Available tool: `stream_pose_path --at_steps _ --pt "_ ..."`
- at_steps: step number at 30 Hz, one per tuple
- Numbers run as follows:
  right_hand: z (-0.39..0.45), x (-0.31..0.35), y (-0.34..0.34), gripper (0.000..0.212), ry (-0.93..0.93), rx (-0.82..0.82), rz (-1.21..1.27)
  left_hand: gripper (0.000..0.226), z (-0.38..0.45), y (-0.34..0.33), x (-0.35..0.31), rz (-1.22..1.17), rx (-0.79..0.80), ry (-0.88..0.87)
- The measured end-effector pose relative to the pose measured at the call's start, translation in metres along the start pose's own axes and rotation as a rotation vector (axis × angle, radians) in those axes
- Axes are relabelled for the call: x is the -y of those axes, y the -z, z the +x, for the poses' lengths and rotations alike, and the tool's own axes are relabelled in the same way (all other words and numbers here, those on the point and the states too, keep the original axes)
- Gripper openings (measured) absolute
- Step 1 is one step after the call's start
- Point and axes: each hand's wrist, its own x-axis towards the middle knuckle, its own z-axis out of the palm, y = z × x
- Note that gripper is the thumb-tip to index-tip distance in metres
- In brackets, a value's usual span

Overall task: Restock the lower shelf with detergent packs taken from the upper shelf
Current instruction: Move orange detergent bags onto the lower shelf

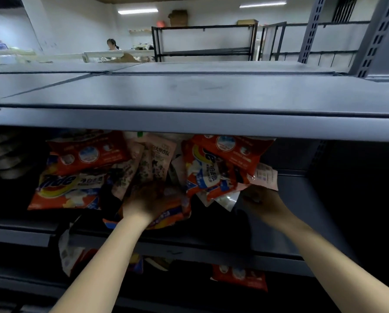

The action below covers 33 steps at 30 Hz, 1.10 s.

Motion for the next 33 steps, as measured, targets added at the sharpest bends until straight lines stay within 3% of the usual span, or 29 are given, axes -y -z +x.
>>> stream_pose_path --at_steps 2,5,8,11,15,18,20,22,27,33 --pt "0.002 0.015 -0.015 0.025 -0.035 0.01 0.089 0.029 0.006 0.009 0.02 0.048 0.016 0.027" --pt "0.005 0.032 -0.037 0.017 -0.113 -0.003 0.152 0.055 0.023 0.018 0.049 0.097 -0.022 0.147" --pt "0.012 0.046 -0.049 0.013 -0.193 -0.064 0.208 0.067 0.027 0.028 0.053 0.01 0.063 0.031" --pt "0.021 0.06 -0.055 0.032 -0.36 -0.192 0.371 0.062 0.03 0.036 0.06 0.029 0.29 -0.027" --pt "0.028 0.075 -0.06 0.056 -0.469 -0.386 0.435 0.111 0.027 0.047 0.078 0.167 0.752 0.026" --pt "0.029 0.08 -0.058 0.079 -0.543 -0.409 0.362 0.107 0.019 0.047 0.092 0.239 0.865 0.123" --pt "0.03 0.084 -0.055 0.079 -0.552 -0.393 0.309 0.089 0.018 0.04 0.099 0.355 0.741 0.015" --pt "0.035 0.088 -0.053 0.067 -0.523 -0.391 0.26 0.066 0.016 0.034 0.102 0.369 0.547 -0.125" --pt "0.043 0.101 -0.046 0.039 -0.397 -0.396 0.155 0.027 0.026 0.037 0.091 0.462 0.248 -0.21" --pt "0.029 0.091 -0.03 0.031 -0.304 -0.427 0.232 0.033 0.043 0.065 0.059 0.109 -0.129 -0.342"
